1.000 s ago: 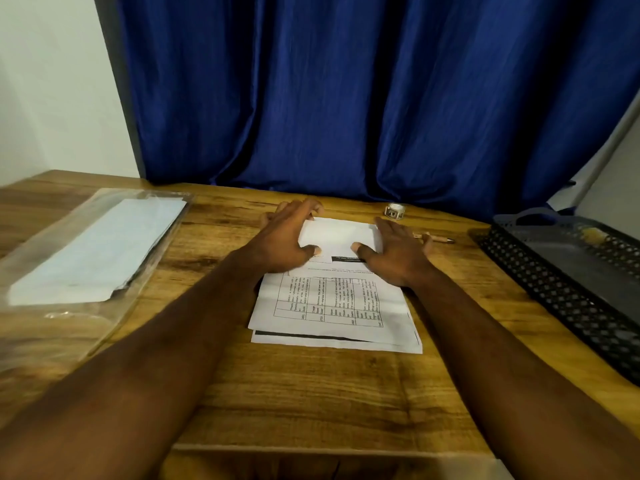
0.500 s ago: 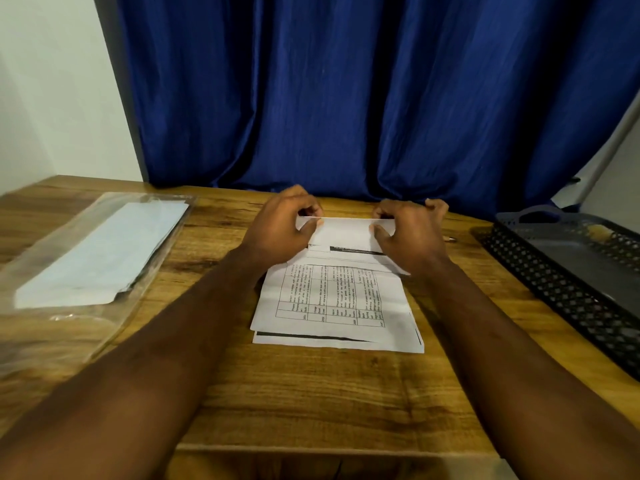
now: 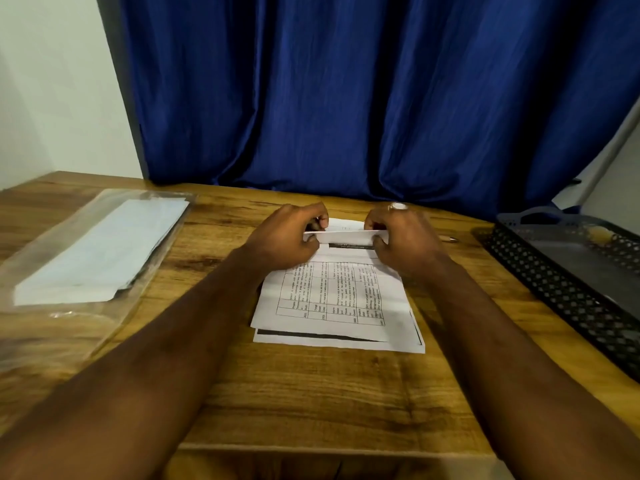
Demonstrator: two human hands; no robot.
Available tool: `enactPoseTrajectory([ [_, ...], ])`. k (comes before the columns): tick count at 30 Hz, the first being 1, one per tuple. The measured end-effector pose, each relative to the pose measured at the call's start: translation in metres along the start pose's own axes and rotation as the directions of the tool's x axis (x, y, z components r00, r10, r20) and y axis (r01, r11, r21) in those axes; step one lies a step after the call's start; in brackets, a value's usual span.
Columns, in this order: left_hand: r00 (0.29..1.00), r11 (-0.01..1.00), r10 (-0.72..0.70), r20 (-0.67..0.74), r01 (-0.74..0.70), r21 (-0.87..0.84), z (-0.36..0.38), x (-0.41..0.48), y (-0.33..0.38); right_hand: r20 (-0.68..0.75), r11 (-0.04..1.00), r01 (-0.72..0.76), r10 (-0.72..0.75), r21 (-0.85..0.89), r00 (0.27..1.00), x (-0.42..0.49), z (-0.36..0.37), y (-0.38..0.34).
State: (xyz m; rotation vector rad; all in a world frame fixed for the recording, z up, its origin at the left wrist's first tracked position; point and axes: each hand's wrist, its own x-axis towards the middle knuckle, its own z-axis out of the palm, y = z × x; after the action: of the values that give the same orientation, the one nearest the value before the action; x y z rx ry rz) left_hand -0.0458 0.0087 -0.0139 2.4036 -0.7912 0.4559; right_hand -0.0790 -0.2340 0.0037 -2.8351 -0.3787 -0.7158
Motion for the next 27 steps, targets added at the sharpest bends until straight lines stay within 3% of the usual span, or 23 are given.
enactPoseTrajectory([
  [6,0.984,0.993,-0.08,0.162,0.065,0.096,0.002,0.002,-0.003,0.29,0.995,-0.094,0.097,-0.023,0.952,-0.005,0.0,-0.009],
  [13,0.976,0.993,-0.115,0.183,0.112,0.025,0.014,0.0,-0.006,0.191,0.982,-0.183,0.172,0.04,0.966,0.001,0.007,-0.014],
  [15,0.979,0.994,-0.111,0.17,0.106,0.042,0.018,0.0,-0.006,0.2,0.984,-0.152,0.132,0.088,0.971,0.001,0.015,-0.02],
  [18,0.961,0.984,-0.151,0.232,0.125,0.125,0.024,-0.001,-0.008,0.409,0.992,-0.071,0.023,0.102,0.912,0.001,0.034,-0.032],
  [21,0.923,0.955,-0.229,0.309,0.152,0.254,0.026,0.0,-0.007,0.546,0.997,-0.071,0.057,0.005,0.836,0.006,0.049,-0.029],
  [27,0.886,0.905,-0.326,0.331,0.191,0.38,0.036,0.005,-0.006,0.456,0.954,-0.258,0.299,-0.151,0.838,0.006,0.054,-0.003],
])
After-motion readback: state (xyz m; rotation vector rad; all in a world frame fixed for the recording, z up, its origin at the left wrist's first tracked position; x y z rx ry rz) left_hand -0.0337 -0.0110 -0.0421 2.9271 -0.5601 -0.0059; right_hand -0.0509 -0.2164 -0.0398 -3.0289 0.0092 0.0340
